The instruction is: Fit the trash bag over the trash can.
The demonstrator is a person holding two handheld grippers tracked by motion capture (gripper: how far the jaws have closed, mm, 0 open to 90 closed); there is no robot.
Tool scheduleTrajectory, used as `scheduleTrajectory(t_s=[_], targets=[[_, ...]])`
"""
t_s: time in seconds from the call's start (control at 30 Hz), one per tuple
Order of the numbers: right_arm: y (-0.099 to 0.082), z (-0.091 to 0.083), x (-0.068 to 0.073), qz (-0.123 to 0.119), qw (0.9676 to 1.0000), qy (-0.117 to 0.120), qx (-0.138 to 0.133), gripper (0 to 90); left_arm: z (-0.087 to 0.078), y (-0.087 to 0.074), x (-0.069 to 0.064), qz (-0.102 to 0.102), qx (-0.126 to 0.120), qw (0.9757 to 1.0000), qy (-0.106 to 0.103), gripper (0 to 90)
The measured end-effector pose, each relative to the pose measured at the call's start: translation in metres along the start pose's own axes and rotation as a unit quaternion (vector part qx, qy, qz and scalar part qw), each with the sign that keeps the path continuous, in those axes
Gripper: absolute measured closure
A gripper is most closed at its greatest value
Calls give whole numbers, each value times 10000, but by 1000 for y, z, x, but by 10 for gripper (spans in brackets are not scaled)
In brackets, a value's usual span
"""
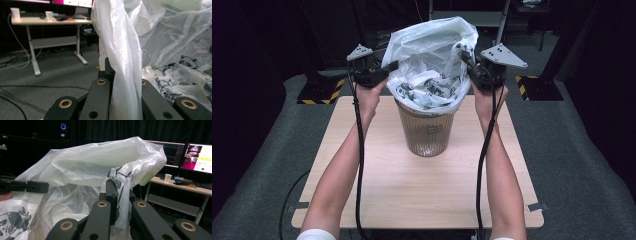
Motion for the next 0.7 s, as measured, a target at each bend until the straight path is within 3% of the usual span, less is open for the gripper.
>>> scheduleTrajectory(t_s=[0.27, 0.47, 0.63, 0.7], targets=[[-18, 14, -5, 183, 9992, 10, 360, 891, 7, -23, 19, -327, 643, 9974, 34, 880], [-40, 28, -5, 472, 9953, 118, 843, 891, 2, -34, 31, -453, 1018, 9938, 51, 879], [-55, 29, 0, 440, 9915, 186, 1209, 891, -4, -39, 35, -533, 1317, 9898, -107, 879], [-60, 26, 0, 456, 9899, 173, 1333, 890, -6, -39, 35, -474, 1440, 9884, -126, 878]])
Point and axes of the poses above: each handheld gripper's, and its own axes: z roughly forward along the jaws, y roughly out of its top, x roughly to its left, the point moved 8 cm from there along z, roughly forward along the jaws
